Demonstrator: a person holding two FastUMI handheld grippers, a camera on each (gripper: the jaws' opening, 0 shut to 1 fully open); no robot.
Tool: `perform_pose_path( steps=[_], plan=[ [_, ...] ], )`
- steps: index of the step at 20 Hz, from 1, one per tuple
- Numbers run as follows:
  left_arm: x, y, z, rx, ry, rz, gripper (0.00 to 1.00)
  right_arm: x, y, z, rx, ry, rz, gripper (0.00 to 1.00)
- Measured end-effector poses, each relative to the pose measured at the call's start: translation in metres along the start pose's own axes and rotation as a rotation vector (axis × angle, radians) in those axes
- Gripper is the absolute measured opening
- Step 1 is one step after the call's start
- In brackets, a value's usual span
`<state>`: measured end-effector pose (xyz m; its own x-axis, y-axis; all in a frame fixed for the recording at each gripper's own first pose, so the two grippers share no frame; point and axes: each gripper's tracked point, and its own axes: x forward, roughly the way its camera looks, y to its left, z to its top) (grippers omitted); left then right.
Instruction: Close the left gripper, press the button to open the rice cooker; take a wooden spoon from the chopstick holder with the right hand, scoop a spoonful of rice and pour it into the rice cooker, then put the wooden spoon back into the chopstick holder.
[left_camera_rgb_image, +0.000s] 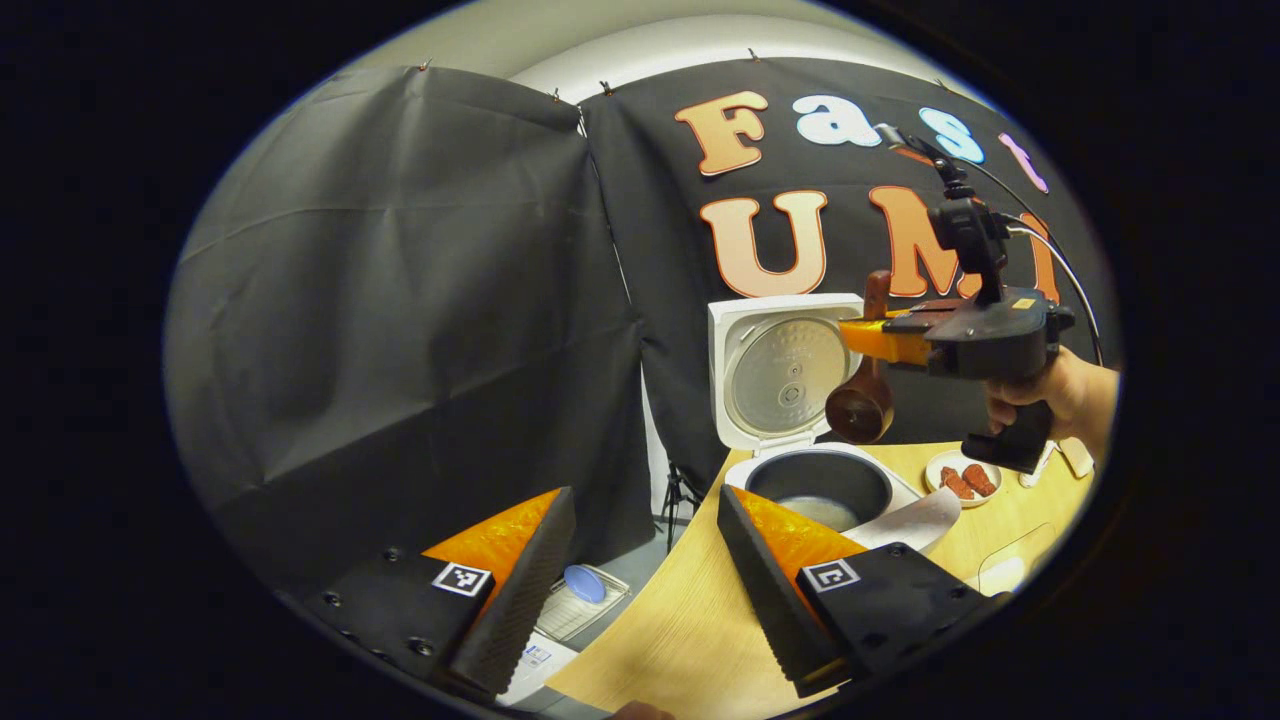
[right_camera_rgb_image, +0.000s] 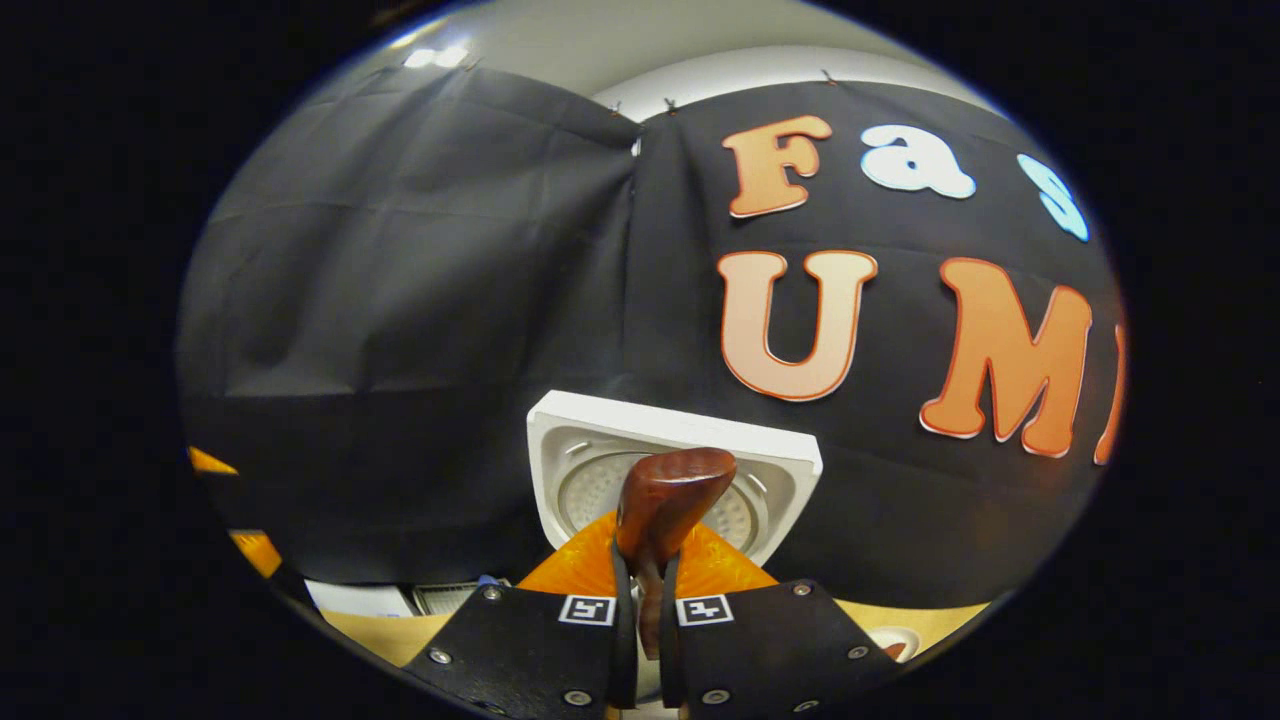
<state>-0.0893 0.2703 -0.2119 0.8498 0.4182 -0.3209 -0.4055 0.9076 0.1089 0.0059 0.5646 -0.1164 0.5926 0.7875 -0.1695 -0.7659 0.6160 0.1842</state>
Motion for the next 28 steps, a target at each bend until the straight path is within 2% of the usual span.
perform_pose_path(
  steps=[6,7,11,14,16,17,18,19,20,22,23,24,28],
  plan=[
    [-0.011,-0.030,-0.001,0.015,0.002,-0.048,0.93,-0.060,-0.057,0.006,0.203,0.036,-0.078,0.08],
    [-0.011,-0.037,0.000,0.016,0.000,-0.059,0.98,-0.073,-0.066,0.005,0.223,0.042,-0.092,0.08],
    [-0.012,-0.069,0.009,0.033,-0.019,-0.108,0.97,-0.134,-0.107,-0.006,0.299,0.048,-0.185,0.08],
    [-0.014,-0.092,0.013,0.049,-0.027,-0.136,0.93,-0.181,-0.142,-0.025,0.340,0.065,-0.271,0.08],
    [-0.016,-0.108,0.016,0.052,-0.030,-0.155,0.93,-0.211,-0.167,-0.037,0.363,0.079,-0.330,0.08],
    [-0.017,-0.116,0.019,0.057,-0.032,-0.164,0.98,-0.225,-0.179,-0.042,0.376,0.081,-0.358,0.08],
    [-0.018,-0.122,0.022,0.066,-0.038,-0.171,0.93,-0.238,-0.187,-0.048,0.385,0.086,-0.384,0.08],
    [-0.019,-0.130,0.024,0.074,-0.042,-0.178,0.97,-0.253,-0.198,-0.055,0.395,0.089,-0.412,0.08],
    [-0.021,-0.139,0.024,0.079,-0.044,-0.187,0.93,-0.266,-0.208,-0.062,0.402,0.093,-0.436,0.08],
    [-0.023,-0.156,0.027,0.084,-0.043,-0.207,0.93,-0.295,-0.227,-0.081,0.424,0.116,-0.494,0.08],
    [-0.026,-0.164,0.028,0.090,-0.039,-0.221,0.97,-0.308,-0.234,-0.092,0.442,0.132,-0.525,0.09],
    [-0.027,-0.172,0.031,0.098,-0.042,-0.230,0.93,-0.321,-0.242,-0.102,0.465,0.141,-0.550,0.10],
    [-0.041,-0.203,0.042,0.126,-0.050,-0.274,0.93,-0.363,-0.264,-0.124,0.512,0.154,-0.648,0.10]
  ],
)
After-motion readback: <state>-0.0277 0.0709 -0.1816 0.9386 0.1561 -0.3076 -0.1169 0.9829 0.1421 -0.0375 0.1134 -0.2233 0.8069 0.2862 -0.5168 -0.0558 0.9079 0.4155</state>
